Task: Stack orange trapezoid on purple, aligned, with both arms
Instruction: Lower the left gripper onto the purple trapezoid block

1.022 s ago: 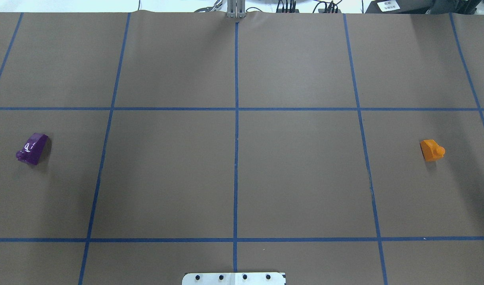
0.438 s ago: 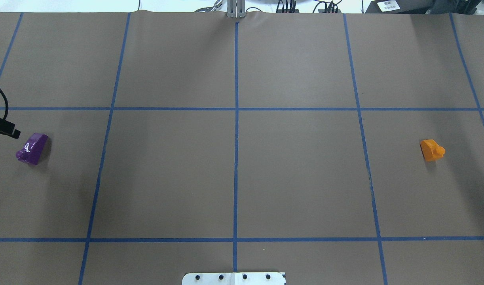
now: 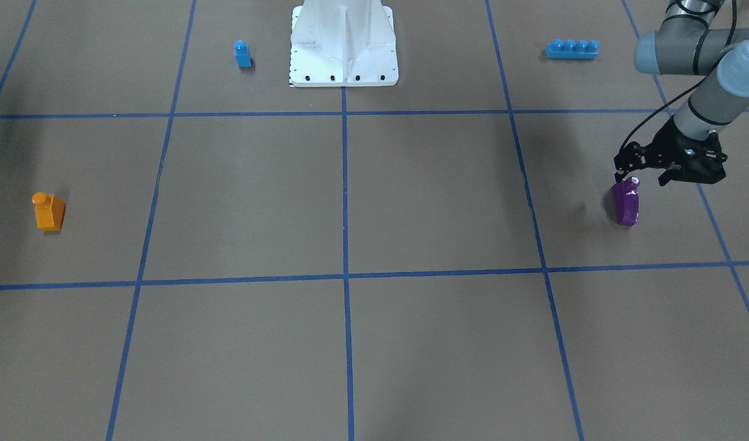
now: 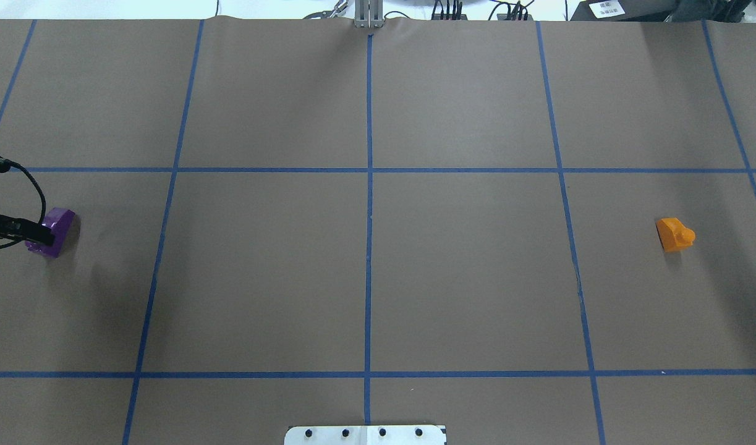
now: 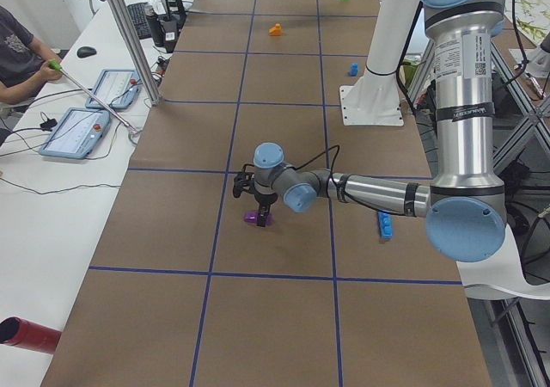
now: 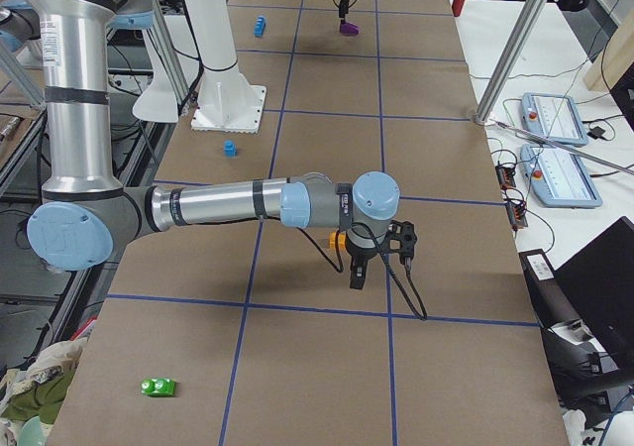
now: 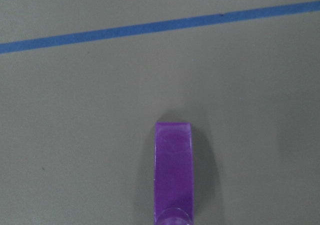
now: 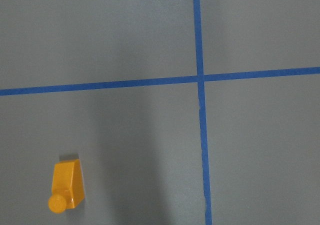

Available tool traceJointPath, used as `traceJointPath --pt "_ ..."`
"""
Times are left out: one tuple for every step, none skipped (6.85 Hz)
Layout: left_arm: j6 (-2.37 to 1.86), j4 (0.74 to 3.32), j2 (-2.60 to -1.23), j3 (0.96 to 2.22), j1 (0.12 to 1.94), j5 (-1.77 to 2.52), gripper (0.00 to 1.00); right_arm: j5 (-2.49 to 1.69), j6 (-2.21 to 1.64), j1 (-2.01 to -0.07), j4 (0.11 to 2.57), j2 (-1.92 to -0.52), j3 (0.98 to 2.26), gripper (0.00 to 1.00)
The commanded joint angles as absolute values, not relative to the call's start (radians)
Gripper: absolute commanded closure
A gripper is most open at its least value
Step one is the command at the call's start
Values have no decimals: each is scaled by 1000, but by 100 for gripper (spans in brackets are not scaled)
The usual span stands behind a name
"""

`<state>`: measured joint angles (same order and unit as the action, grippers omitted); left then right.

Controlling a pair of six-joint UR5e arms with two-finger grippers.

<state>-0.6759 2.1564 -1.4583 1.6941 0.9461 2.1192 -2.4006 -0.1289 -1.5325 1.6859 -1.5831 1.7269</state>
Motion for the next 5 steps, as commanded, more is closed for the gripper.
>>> traceJointPath --pt "-680 2207 -1480 1637 928 2114 2 -2401 -129 -1532 1686 -1583 1729 0" --pt "-681 2207 -1480 1641 928 2115 7 -2401 -129 -1532 1686 -1582 1730 0" --pt "-681 2206 -1480 1641 924 2117 13 -2401 -129 -1534 1686 -1582 1730 0" --pt "-680 2206 -1480 1641 920 2115 20 -2401 -127 -1534 1686 -1582 1730 0" --pt "-680 2204 -1480 1640 919 2115 38 -2401 -129 -1532 1686 -1580 1729 0"
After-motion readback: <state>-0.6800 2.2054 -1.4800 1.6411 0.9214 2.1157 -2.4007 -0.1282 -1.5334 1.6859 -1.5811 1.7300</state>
